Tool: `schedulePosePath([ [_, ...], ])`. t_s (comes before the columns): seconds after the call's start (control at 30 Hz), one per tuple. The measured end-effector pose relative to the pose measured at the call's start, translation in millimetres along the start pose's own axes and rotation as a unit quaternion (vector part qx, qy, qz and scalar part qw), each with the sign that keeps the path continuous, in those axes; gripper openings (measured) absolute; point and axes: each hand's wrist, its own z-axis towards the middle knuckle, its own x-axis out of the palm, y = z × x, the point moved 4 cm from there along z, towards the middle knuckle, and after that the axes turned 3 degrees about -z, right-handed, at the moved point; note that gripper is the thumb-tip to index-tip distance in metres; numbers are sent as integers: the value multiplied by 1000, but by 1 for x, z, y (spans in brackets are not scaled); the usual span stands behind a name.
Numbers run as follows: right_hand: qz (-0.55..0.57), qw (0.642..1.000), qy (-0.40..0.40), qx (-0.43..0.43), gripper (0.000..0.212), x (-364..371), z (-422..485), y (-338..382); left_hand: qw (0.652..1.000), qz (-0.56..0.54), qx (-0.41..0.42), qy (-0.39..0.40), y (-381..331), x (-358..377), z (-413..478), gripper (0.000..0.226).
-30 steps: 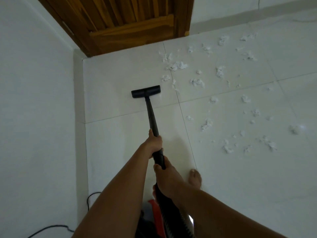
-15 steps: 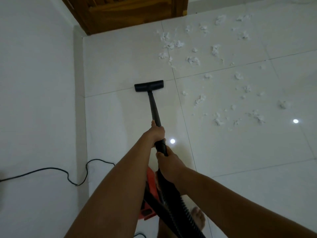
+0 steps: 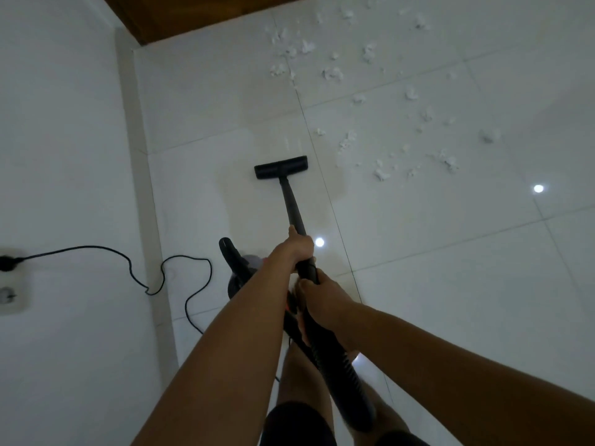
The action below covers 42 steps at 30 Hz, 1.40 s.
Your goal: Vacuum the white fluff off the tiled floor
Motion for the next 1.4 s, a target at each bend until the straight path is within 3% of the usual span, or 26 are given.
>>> schedulePosePath([
  [0.1, -19, 1000, -6, -5, 40, -2, -9, -26, 1000, 2, 0, 1, 19, 17, -9, 75],
  [0.37, 60, 998, 9, 23, 31, 7, -25, -64, 1000, 24, 11, -1, 47, 33, -24, 74],
  [0.7, 80, 996, -4, -28, 33, -2, -59, -79, 997, 32, 64, -1, 43, 54, -54, 77],
  [1.4, 27, 999, 13, 15, 39, -118, -67, -129, 1000, -1, 16, 18, 42, 173, -64, 76],
])
